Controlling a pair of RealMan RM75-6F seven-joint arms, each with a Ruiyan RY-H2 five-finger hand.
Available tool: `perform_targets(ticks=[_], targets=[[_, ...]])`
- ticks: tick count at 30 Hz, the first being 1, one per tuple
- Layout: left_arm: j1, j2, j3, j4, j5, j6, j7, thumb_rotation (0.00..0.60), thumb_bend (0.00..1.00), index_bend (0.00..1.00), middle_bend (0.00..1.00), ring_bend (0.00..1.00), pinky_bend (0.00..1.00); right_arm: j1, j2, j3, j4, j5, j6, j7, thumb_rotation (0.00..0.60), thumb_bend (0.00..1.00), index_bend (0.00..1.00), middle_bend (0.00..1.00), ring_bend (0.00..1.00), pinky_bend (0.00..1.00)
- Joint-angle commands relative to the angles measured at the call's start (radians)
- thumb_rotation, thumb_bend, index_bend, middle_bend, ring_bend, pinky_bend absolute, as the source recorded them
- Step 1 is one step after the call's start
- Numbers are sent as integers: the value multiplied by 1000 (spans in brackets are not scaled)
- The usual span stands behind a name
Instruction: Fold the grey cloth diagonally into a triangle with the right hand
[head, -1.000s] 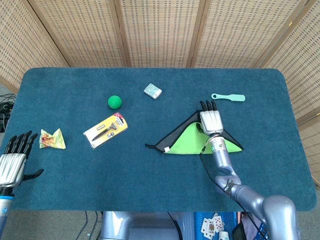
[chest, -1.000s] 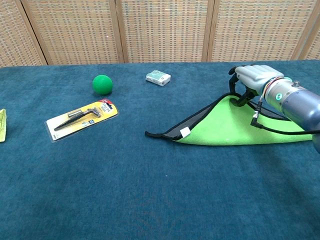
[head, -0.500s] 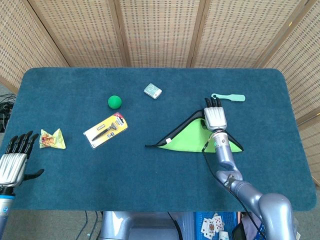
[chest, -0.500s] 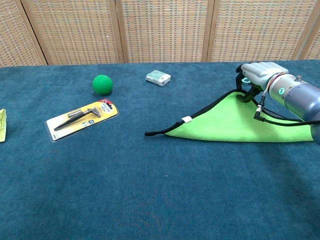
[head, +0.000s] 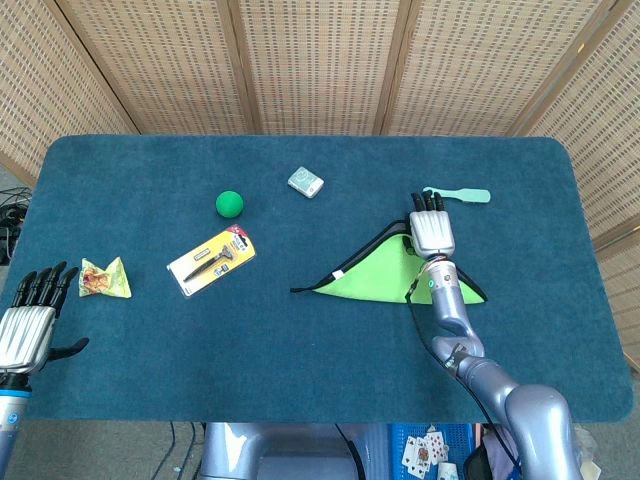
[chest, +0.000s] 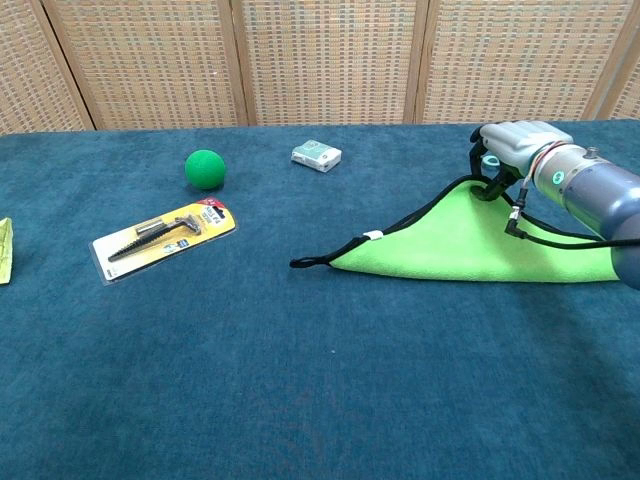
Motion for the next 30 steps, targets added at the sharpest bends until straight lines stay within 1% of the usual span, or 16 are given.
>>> perform_targets(ticks=[1, 9, 18, 30], targets=[[0, 0, 0, 0, -1, -1, 0, 600, 111, 0, 0, 0, 0, 5, -3, 0, 6, -2, -1, 4, 600, 539, 609, 117, 0, 0], [-1, 0, -1, 2, -5, -2, -1, 600, 111, 0, 0, 0, 0, 20, -15, 4, 38, 1, -23, 11, 600, 540, 609, 117, 0, 0], [-2, -1, -5, 6, -13, -4, -2, 600, 111, 0, 0, 0, 0, 48, -38, 8, 106, -1, -56, 32, 600, 538, 609, 118, 0, 0], [-1, 1, -1, -1, -4, 2, 1, 600, 111, 0, 0, 0, 0, 62, -54, 4, 151, -10, -78, 50, 600, 538, 609, 118, 0, 0]])
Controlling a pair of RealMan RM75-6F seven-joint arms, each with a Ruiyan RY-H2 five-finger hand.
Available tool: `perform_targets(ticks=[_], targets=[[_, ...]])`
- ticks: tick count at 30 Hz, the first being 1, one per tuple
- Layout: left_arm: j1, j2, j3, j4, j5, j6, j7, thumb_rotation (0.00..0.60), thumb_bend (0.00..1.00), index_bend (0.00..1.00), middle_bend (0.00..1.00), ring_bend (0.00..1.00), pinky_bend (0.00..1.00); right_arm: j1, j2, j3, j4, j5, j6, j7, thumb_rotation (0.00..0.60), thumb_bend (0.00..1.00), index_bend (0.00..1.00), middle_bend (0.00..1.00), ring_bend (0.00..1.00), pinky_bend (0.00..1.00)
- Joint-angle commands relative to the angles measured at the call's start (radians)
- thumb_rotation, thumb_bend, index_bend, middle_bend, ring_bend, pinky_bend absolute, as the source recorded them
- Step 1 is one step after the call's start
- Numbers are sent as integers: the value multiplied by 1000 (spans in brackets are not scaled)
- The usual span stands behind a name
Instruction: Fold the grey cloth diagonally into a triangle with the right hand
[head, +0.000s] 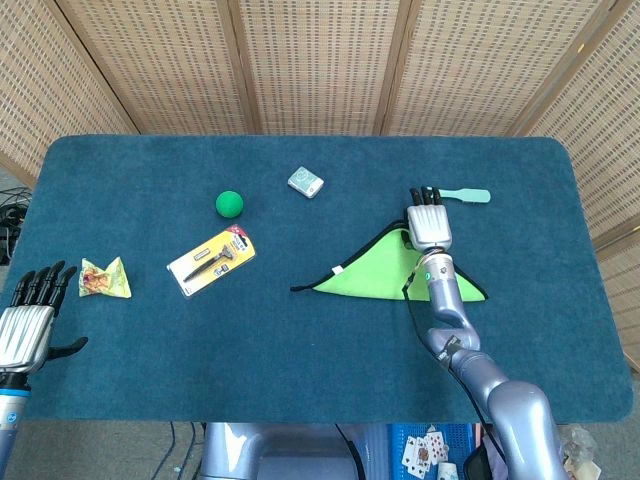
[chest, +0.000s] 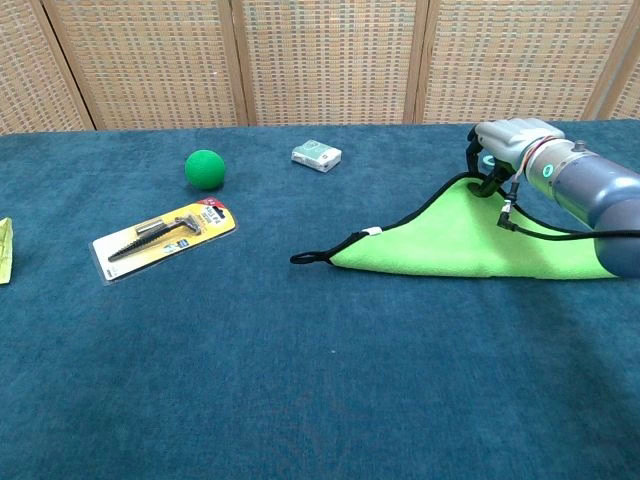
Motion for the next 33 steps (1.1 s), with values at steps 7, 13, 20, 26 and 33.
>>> perform_targets(ticks=[7, 13, 20, 26, 33], targets=[[1, 2, 3, -5, 3, 1, 1, 600, 111, 0, 0, 0, 0, 14, -15, -1, 39, -3, -29, 8, 600, 539, 609, 118, 0, 0], [1, 3, 3, -5, 0, 0, 2, 600, 111, 0, 0, 0, 0, 26, -27, 0, 70, -7, -42, 20, 600, 540, 609, 118, 0, 0], [-2, 0, 3, -4, -1, -7, 6, 600, 111, 0, 0, 0, 0, 40, -33, -1, 89, -18, -43, 44, 600, 539, 609, 118, 0, 0], [-2, 0, 4, -5, -4, -8, 7, 600, 111, 0, 0, 0, 0, 40, -38, -4, 101, -24, -52, 55, 600, 536, 575, 69, 0, 0], [-6, -1, 7, -6, -3, -17, 11, 600, 110, 0, 0, 0, 0, 33, -32, -8, 103, -29, -71, 64, 600, 418, 283, 0, 0, 0]])
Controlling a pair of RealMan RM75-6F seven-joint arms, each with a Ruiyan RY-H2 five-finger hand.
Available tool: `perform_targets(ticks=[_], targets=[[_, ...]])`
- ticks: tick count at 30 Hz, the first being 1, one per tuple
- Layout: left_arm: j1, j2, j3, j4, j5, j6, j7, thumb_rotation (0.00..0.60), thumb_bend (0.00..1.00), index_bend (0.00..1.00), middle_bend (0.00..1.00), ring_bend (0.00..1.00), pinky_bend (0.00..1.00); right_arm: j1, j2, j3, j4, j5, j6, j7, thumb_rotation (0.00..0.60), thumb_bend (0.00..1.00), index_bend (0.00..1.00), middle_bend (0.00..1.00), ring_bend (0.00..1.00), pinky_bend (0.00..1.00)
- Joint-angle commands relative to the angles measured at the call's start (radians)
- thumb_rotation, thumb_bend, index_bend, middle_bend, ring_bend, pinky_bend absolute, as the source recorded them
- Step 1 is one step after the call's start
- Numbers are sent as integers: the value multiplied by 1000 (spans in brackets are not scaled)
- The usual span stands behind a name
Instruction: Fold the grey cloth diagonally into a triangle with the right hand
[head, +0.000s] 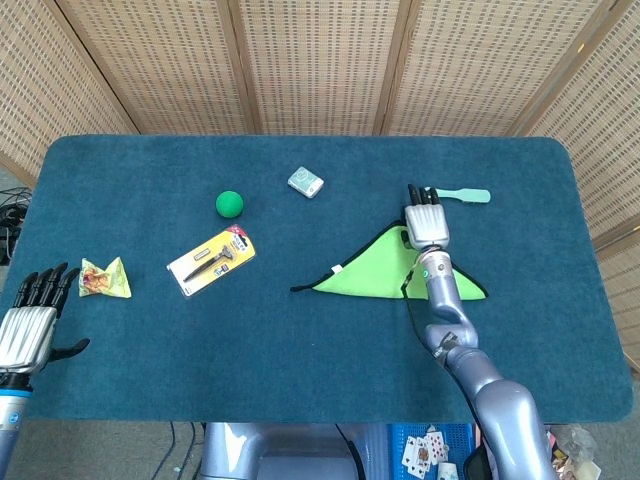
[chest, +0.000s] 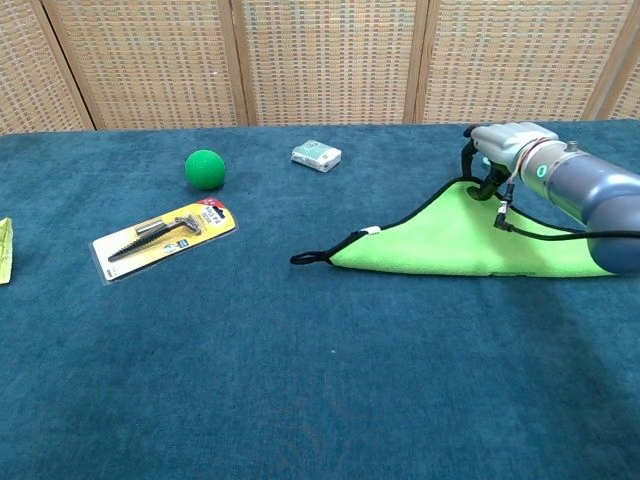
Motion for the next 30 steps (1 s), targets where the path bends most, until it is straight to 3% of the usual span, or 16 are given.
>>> perform_targets(ticks=[1, 7, 15, 19, 24, 30], targets=[[-1, -1, 1, -1, 1, -2, 3, 600, 110, 0, 0, 0, 0, -1, 4, 1, -3, -1, 0, 3, 600, 409, 262, 0, 0, 0], [-1, -1, 1, -2, 1, 1, 2, 600, 110, 0, 0, 0, 0, -5, 14, 1, -13, -6, 18, 4, 600, 363, 177, 0, 0, 0], [1, 2, 2, -4, 6, 6, -4, 600, 111, 0, 0, 0, 0, -27, 49, -3, -64, -20, 82, 4, 600, 362, 174, 0, 0, 0], [1, 4, 3, -3, 6, 2, -11, 600, 110, 0, 0, 0, 0, -73, 93, -26, -147, -48, 155, 3, 600, 359, 174, 0, 0, 0], [0, 7, 5, 2, 5, -5, -27, 600, 111, 0, 0, 0, 0, -229, 255, -91, -454, -100, 323, -40, 600, 320, 174, 0, 0, 0], [0, 7, 12, 2, 20, -5, -36, 600, 111, 0, 0, 0, 0, -441, 511, -186, -930, -132, 509, -144, 600, 225, 174, 0, 0, 0]])
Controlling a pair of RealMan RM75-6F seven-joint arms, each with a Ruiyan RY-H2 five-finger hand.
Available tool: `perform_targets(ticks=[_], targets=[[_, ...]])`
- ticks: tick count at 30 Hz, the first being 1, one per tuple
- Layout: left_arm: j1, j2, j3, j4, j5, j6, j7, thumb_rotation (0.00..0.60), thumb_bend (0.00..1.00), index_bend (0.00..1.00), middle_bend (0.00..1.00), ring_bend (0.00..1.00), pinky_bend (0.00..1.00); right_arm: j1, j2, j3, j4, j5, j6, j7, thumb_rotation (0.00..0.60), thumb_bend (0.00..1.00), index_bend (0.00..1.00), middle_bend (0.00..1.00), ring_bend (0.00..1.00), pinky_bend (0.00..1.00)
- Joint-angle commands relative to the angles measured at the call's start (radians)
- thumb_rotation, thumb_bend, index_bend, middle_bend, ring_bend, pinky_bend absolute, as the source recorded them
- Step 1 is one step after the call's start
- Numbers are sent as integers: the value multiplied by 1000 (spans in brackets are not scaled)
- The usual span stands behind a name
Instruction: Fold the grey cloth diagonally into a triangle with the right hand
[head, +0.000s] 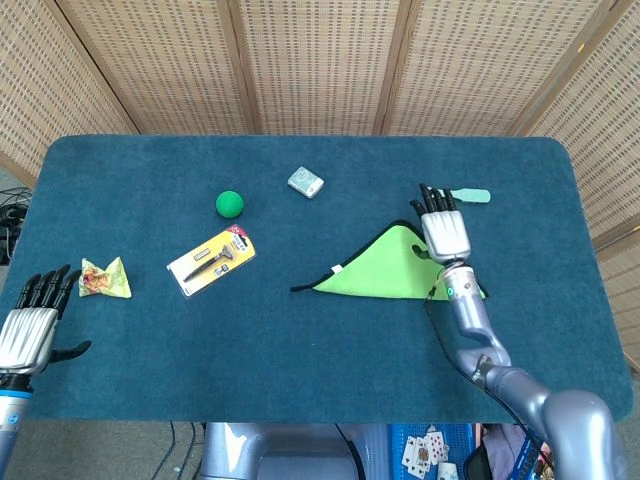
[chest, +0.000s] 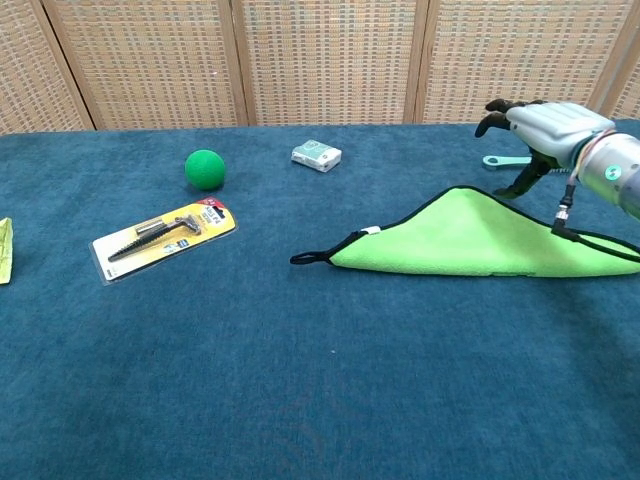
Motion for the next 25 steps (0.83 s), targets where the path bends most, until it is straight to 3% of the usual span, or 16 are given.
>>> perform_targets(ticks=[1, 4, 10, 16, 25], targets=[[0, 0, 5, -2, 10, 3, -3, 600, 111, 0, 0, 0, 0, -229, 263, -111, -431, -50, 212, -99, 600, 211, 174, 0, 0, 0], [1, -1, 10, -4, 21, 5, -1, 600, 111, 0, 0, 0, 0, -308, 337, -160, -549, -74, 288, -112, 600, 184, 174, 0, 0, 0], [4, -1, 18, -5, 43, 18, -9, 600, 110, 0, 0, 0, 0, -442, 434, -251, -669, -147, 424, -83, 600, 165, 174, 0, 0, 0], [9, -3, 17, 9, 48, 28, -35, 600, 111, 0, 0, 0, 0, -547, 478, -309, -677, -231, 557, -52, 600, 149, 131, 0, 0, 0], [17, -3, 22, 2, 66, 49, -27, 600, 111, 0, 0, 0, 0, -616, 514, -332, -663, -253, 610, -29, 600, 129, 78, 0, 0, 0]])
